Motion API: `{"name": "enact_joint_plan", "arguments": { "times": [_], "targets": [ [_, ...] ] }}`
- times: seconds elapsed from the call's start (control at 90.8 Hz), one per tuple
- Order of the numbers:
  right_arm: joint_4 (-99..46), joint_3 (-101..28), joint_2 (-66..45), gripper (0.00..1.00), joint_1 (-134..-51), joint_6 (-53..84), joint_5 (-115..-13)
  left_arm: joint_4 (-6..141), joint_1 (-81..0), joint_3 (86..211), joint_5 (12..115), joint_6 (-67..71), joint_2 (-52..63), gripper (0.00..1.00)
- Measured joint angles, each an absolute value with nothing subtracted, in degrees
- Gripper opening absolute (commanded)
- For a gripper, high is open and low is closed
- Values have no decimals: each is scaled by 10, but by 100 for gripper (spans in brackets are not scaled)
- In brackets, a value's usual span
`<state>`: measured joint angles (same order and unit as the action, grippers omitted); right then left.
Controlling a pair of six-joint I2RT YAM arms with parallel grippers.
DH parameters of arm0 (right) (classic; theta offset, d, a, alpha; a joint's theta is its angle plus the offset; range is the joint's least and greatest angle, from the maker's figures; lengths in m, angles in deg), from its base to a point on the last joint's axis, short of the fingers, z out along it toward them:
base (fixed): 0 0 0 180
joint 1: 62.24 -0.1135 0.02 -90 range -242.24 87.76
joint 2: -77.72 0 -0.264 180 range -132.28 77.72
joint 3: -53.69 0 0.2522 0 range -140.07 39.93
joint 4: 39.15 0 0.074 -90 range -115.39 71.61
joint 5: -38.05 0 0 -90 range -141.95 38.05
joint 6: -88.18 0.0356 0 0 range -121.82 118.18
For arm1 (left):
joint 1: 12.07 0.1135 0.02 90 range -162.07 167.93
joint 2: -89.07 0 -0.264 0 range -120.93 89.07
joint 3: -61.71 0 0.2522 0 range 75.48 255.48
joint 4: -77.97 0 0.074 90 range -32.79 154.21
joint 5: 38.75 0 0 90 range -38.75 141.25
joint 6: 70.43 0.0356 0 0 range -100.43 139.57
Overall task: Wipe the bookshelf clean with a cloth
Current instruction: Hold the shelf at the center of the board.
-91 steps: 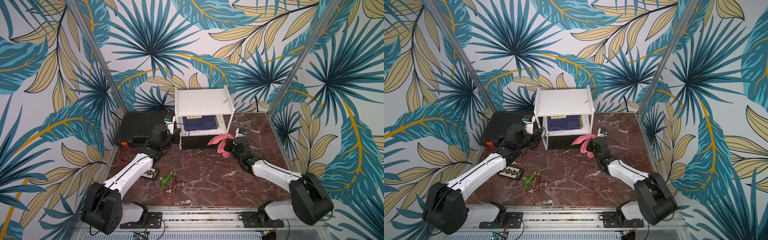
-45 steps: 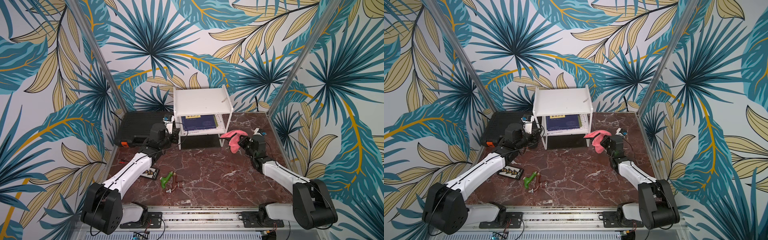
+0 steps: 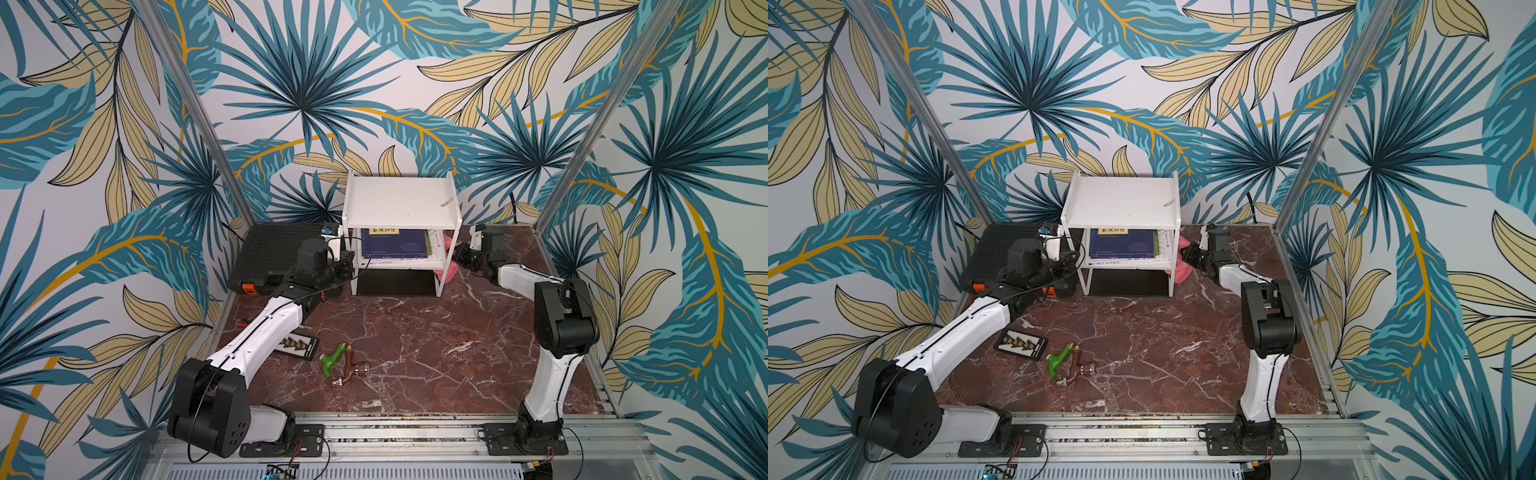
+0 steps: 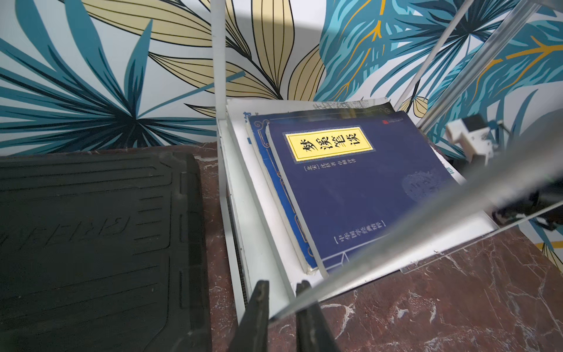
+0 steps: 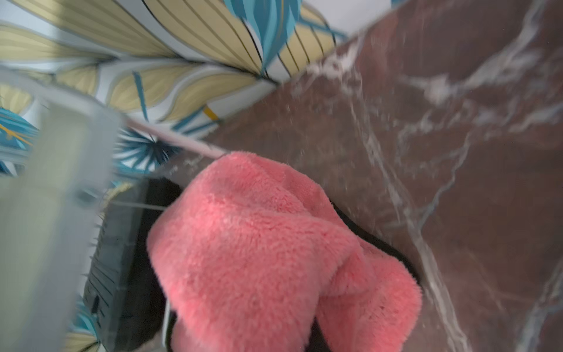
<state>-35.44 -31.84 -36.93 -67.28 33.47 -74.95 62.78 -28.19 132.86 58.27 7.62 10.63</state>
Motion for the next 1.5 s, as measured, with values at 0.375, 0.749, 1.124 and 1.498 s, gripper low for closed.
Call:
{"name": "enact_joint_plan", "arguments": {
  "times": [0.375,0.749,1.124,1.498],
  "targets": [
    [-291,-438,-400,0,-675,355,-771,628,-281,1329,584,76,106,0],
    [-294,-321,-408,0,-679,324,-801,631,-279,1326,590,77,107,0],
    [-262,-415,-433,0,-705,332,-806,651,-271,1316,594,78,107,0],
    [-355,-452,-501,0,-723,442,-808,663,-271,1310,606,80,107,0]
  ]
}}
